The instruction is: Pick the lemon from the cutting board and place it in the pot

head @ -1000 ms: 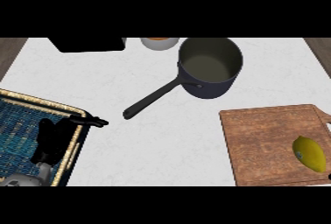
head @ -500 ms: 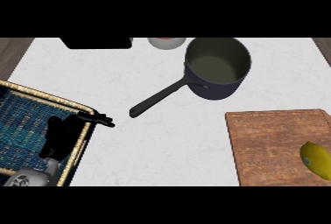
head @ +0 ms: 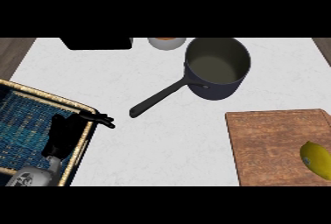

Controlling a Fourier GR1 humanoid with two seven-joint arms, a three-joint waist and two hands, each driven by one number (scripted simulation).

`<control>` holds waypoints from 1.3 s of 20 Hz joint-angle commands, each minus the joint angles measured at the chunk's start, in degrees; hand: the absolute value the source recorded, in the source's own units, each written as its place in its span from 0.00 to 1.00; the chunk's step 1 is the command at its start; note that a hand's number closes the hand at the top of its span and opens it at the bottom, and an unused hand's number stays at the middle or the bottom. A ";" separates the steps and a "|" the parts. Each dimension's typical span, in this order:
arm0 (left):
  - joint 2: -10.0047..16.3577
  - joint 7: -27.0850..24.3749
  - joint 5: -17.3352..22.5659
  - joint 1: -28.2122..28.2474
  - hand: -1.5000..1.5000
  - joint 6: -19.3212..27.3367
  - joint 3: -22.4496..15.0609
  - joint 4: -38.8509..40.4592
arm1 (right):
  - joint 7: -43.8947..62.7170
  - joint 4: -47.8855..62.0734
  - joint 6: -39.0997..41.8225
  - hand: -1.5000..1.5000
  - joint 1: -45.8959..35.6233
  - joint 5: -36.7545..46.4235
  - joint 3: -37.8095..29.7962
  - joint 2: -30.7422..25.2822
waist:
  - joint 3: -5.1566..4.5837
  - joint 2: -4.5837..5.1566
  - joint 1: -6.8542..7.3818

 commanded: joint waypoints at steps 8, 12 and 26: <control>-5.84 -2.28 0.16 2.34 0.50 0.80 0.75 3.26 | -16.08 11.80 6.40 0.00 0.55 -1.93 -3.14 5.01 | -1.26 0.73 -0.56; -6.64 -1.92 0.49 1.82 0.50 0.24 1.49 3.48 | -13.90 9.84 9.13 0.00 -1.60 -7.14 -4.67 5.99 | -1.33 0.72 -0.62; -8.48 -3.56 -2.57 0.93 0.50 -1.57 1.61 5.83 | -21.33 29.11 12.72 0.00 -9.81 -7.01 -2.83 14.69 | -1.26 0.99 0.00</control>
